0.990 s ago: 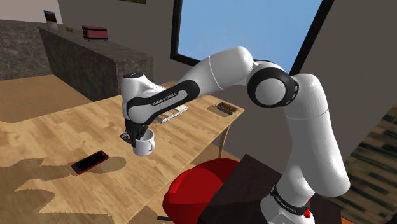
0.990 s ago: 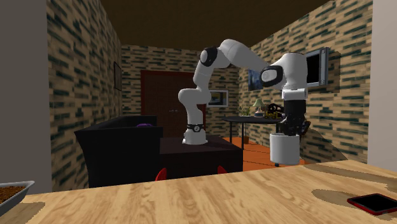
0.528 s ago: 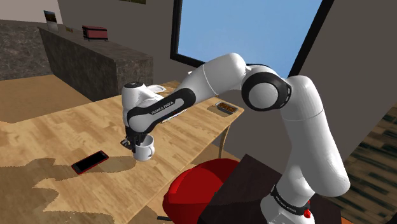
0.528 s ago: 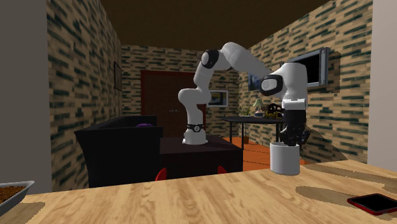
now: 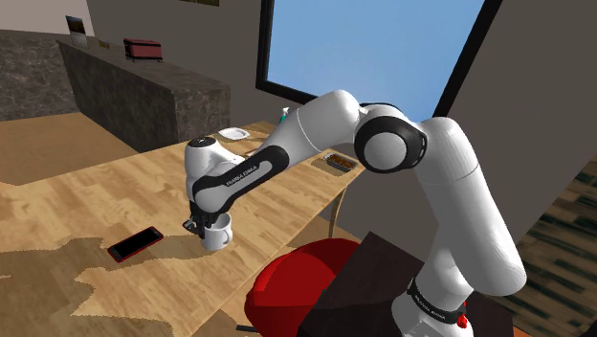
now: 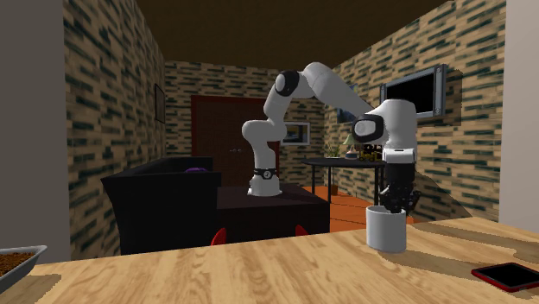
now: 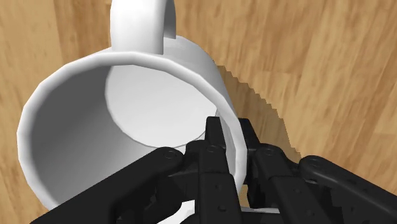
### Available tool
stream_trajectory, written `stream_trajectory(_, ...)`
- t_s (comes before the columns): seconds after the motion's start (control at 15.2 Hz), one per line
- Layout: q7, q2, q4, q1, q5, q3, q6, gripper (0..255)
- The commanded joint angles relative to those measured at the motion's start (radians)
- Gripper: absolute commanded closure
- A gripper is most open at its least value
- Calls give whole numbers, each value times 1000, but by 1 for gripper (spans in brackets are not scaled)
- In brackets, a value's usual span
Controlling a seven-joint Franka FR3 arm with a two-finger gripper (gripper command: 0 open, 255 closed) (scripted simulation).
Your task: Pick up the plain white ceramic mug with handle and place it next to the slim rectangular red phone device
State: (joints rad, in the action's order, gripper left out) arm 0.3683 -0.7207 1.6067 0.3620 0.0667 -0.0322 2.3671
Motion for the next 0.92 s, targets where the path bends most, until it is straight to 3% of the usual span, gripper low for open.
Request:
stream_trajectory(0.0, 0, -4, 0, 0, 0, 0, 5, 255)
stream_trajectory(0.33, 0, -4, 0, 0, 0, 0, 5, 255)
stream_trajectory(0.4, 0, -4, 0, 0, 0, 0, 5, 0)
stream_trajectory(0.73, 0, -4, 0, 0, 0, 0, 5, 0)
stream_trajectory(0.86, -1, 44, 8, 0, -2, -2, -35, 0)
